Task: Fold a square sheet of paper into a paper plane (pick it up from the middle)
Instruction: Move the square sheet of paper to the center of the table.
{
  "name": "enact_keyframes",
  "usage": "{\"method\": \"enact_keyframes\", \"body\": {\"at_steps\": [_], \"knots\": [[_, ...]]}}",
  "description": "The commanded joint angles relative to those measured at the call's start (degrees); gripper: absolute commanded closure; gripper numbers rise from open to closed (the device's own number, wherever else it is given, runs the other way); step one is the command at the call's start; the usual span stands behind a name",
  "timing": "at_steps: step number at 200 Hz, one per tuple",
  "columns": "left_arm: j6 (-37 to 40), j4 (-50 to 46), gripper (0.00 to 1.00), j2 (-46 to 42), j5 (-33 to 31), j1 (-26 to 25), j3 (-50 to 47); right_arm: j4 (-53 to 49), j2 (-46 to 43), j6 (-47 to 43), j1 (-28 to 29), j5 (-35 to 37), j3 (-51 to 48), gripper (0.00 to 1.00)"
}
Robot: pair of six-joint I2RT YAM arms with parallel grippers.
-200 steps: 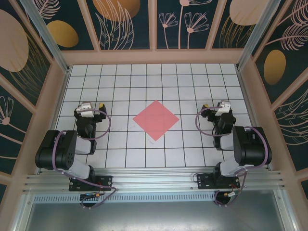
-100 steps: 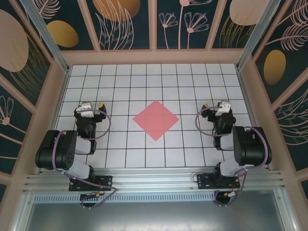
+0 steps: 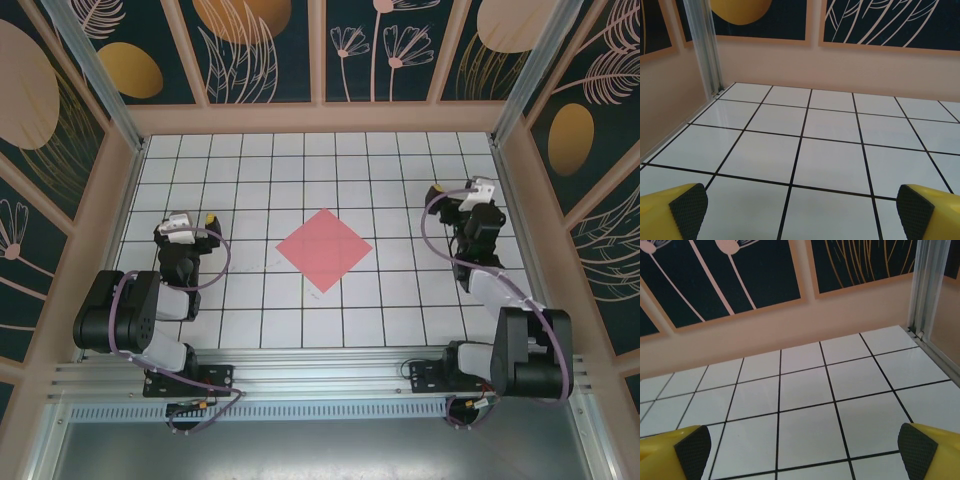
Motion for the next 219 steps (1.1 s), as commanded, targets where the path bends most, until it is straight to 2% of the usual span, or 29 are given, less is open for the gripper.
{"method": "enact_keyframes", "body": {"at_steps": [1,38,55,73,85,98,113,125,156,183,197,219], "knots": [[0.7,2.0,0.01,0.5,0.0,0.5,1.1,-19.7,-1.2,7.3,-0.5,-3.7,6.6,0.01],[0.7,2.1,0.01,0.6,0.1,0.5,1.0,-20.3,-2.8,11.8,-0.4,-19.8,4.5,0.01],[0.0,2.0,0.01,0.5,-1.2,0.5,1.1,-21.0,-1.4,12.6,1.6,-25.3,4.3,0.01],[-0.3,3.0,0.01,0.4,-2.6,0.5,0.6,-23.8,1.1,11.2,7.3,-22.5,4.7,0.01],[-1.0,10.6,0.01,-0.7,-4.2,0.6,-3.6,-25.0,2.7,9.6,11.8,-19.3,5.1,0.02],[-2.8,19.4,0.01,-1.8,-8.8,0.5,-9.0,-27.1,5.1,9.6,15.6,-16.2,6.6,0.03],[-1.6,23.8,0.01,-3.5,-6.8,0.5,-11.8,-28.1,7.8,9.6,19.3,-14.9,7.9,0.05],[-2.1,17.7,0.01,-7.8,-7.4,0.5,-11.1,-28.0,9.9,10.2,21.5,-14.1,8.7,0.05],[-7.2,-18.6,0.01,-23.2,-7.2,0.5,-0.7,-29.8,15.8,10.6,28.3,-12.6,13.3,0.08],[-14.4,-26.7,0.01,-32.2,-6.2,0.5,0.4,-31.0,21.7,11.0,32.9,-12.3,18.1,0.09],[-16.4,-31.5,0.01,-34.9,-2.1,0.5,1.6,-31.7,25.1,10.9,35.2,-13.9,21.0,0.11],[-19.8,-44.2,0.01,-34.8,4.5,0.5,7.1,-33.0,30.2,10.9,38.7,-14.5,25.8,0.12]]}}
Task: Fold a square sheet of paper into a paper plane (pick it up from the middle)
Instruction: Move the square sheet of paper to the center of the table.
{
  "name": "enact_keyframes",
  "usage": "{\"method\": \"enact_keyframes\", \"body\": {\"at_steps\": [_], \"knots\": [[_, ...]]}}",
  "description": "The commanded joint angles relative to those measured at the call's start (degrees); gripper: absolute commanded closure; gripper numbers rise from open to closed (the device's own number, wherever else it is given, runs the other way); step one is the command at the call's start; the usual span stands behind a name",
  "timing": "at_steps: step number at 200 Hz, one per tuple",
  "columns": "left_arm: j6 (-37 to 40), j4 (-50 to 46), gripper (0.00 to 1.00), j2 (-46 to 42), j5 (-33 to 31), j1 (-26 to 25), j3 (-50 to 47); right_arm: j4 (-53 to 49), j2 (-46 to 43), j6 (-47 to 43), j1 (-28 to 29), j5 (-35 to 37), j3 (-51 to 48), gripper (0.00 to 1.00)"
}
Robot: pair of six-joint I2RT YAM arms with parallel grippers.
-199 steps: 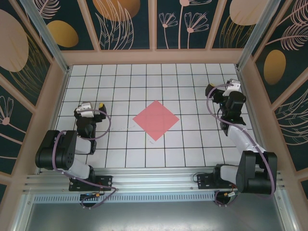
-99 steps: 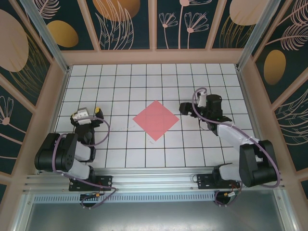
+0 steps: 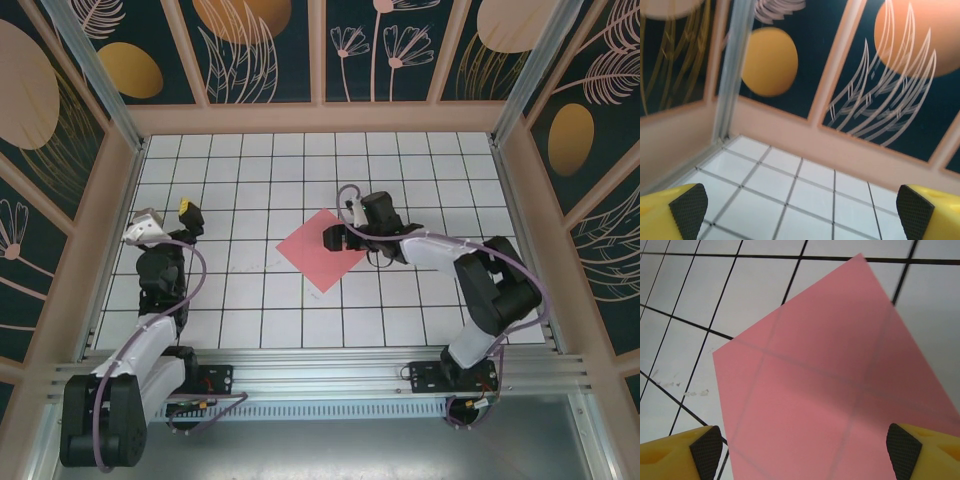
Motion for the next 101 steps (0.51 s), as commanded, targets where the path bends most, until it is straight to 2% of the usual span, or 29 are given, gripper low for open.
{"method": "enact_keyframes", "body": {"at_steps": [1,17,56,80,101], "knots": [[-6.2,-18.4,0.01,0.2,8.2,0.2,5.6,-2.9,4.3,0.4,3.5,-0.9,5.0,0.12],[-8.4,-23.3,0.01,1.5,11.6,0.2,8.0,-3.2,7.7,0.9,5.4,-3.3,8.2,0.13],[-18.3,-28.9,0.01,-0.6,11.7,0.2,8.0,-2.1,11.0,3.3,9.4,-4.7,10.0,0.17],[-22.4,-22.9,0.01,-4.0,16.2,0.2,3.0,-1.7,12.2,4.1,10.6,-7.3,9.7,0.22],[-23.8,-22.3,0.01,-3.9,19.5,0.2,2.1,-2.3,13.4,4.1,11.2,-7.5,10.3,0.23]]}}
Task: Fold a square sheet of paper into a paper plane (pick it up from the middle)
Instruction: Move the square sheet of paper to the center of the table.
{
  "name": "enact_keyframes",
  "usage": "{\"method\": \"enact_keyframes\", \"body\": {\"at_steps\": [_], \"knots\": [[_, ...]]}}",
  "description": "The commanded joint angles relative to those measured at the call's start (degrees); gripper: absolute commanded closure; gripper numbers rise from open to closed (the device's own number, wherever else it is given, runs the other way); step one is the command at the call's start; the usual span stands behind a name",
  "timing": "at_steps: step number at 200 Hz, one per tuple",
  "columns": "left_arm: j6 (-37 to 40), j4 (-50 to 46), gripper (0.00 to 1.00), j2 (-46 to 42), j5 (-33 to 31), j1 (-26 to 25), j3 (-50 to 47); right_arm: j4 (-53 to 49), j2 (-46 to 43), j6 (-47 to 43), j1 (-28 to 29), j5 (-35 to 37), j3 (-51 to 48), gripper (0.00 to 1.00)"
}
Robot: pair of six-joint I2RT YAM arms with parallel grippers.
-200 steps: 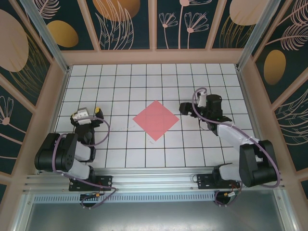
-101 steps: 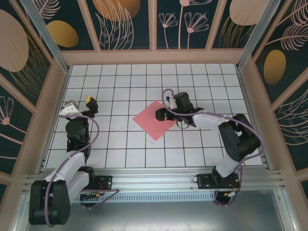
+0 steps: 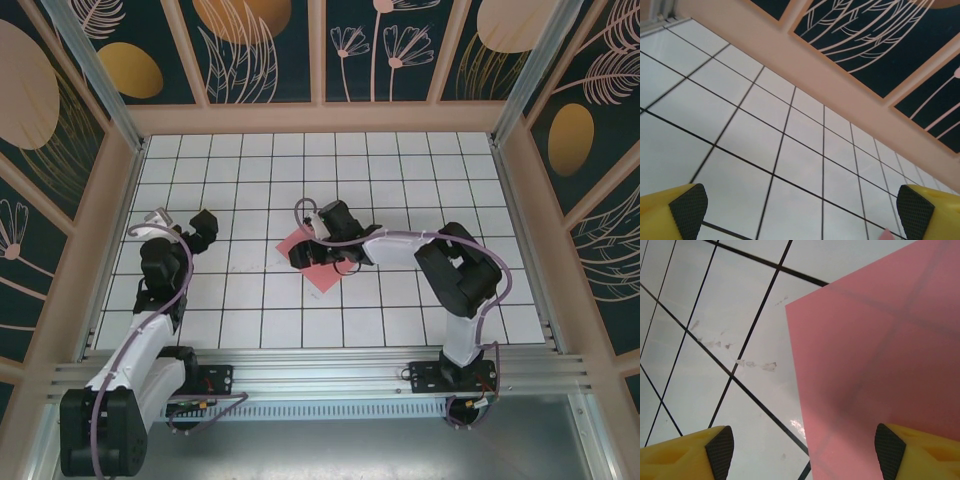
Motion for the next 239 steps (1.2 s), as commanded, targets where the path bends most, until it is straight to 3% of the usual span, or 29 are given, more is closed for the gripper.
{"method": "enact_keyframes", "body": {"at_steps": [1,70,148,172,239], "knots": [[-4.7,1.1,0.01,-0.3,5.5,0.2,-1.6,-0.6,2.2,1.1,0.6,-2.4,1.5,0.24],[-1.7,-4.6,0.01,1.9,8.5,0.2,0.9,-7.9,7.6,1.4,4.0,4.2,7.1,0.26],[-0.3,-7.0,0.01,4.0,11.6,0.2,2.4,-16.3,14.0,5.9,4.1,15.2,24.1,0.26],[0.0,-7.0,0.01,4.9,14.2,0.2,3.0,-18.2,11.8,2.9,1.8,19.0,25.3,0.26],[0.5,-7.3,0.01,6.9,19.2,0.2,3.9,-19.1,12.4,0.7,-7.4,15.9,21.4,0.27]]}}
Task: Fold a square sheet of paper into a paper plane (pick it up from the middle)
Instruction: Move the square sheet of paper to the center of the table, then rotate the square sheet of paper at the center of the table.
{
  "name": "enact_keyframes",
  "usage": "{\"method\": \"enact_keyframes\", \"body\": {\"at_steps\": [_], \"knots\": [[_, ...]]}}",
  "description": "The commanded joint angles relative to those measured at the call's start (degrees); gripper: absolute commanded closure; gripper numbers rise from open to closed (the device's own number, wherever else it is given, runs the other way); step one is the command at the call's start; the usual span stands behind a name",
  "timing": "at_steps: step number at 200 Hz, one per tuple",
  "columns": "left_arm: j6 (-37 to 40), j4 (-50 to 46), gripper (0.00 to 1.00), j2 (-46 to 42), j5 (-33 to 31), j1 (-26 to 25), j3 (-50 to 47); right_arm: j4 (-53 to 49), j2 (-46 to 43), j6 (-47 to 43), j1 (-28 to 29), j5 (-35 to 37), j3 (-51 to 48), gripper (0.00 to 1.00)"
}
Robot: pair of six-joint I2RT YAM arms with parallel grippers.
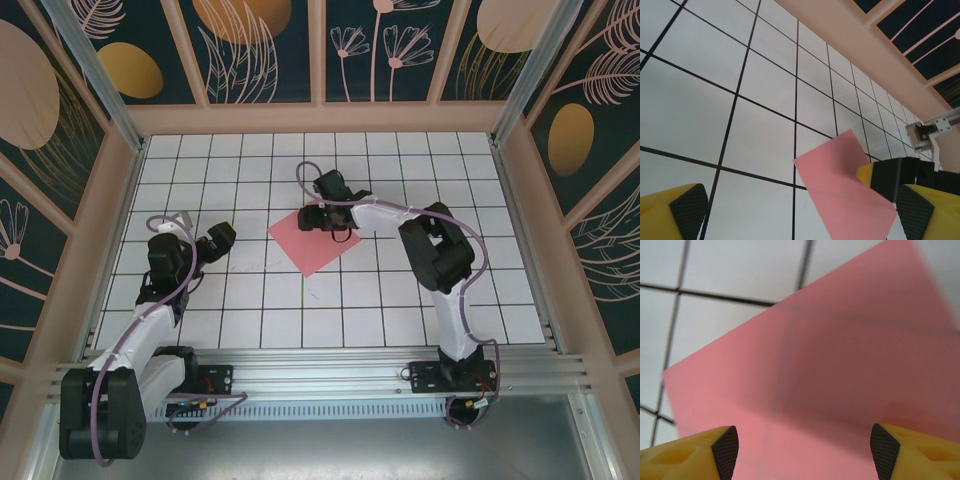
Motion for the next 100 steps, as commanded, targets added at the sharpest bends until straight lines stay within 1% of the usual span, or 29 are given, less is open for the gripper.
{"method": "enact_keyframes", "body": {"at_steps": [1,24,49,65,76,100], "knots": [[1.1,-0.3,0.01,0.6,3.1,0.2,1.8,-2.9,-1.3,-1.9,-0.8,0.1,-2.1,0.27],[0.7,0.5,0.02,1.6,4.5,0.2,1.9,-2.8,-1.6,-2.3,-0.7,-2.4,-4.2,0.27],[0.7,1.0,0.02,2.7,5.0,0.2,2.1,-1.8,-3.2,-2.0,-0.1,-3.2,-7.6,0.28],[0.5,1.4,0.01,3.3,6.1,0.2,2.2,-1.9,-4.1,-1.8,0.5,-2.5,-9.6,0.28],[0.4,1.6,0.02,3.8,6.9,0.1,2.3,-2.2,-4.9,-1.2,0.7,-0.8,-11.1,0.28],[0.8,1.2,0.01,4.4,8.1,0.1,2.6,-1.5,-8.3,0.6,0.7,0.8,-16.5,0.29]]}}
